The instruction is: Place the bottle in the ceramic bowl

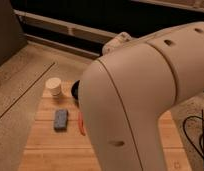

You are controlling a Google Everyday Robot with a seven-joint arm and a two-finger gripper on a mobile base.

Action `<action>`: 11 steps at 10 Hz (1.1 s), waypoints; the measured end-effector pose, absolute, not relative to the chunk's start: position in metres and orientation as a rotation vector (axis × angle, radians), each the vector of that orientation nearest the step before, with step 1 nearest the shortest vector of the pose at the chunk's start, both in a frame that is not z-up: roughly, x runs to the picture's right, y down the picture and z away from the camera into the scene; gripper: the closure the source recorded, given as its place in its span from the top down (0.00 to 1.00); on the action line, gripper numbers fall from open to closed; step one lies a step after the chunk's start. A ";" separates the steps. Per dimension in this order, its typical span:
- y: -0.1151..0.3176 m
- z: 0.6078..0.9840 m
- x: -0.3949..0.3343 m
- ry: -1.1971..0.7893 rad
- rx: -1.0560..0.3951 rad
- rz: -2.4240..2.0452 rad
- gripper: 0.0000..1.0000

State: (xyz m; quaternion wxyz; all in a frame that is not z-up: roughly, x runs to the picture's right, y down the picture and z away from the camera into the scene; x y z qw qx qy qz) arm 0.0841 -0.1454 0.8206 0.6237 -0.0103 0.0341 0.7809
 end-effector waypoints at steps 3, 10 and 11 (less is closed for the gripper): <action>-0.147 0.834 0.088 0.109 -0.051 1.808 0.00; -0.173 0.853 0.099 0.130 0.008 1.809 0.00; -0.181 0.853 0.101 0.122 0.047 1.805 0.00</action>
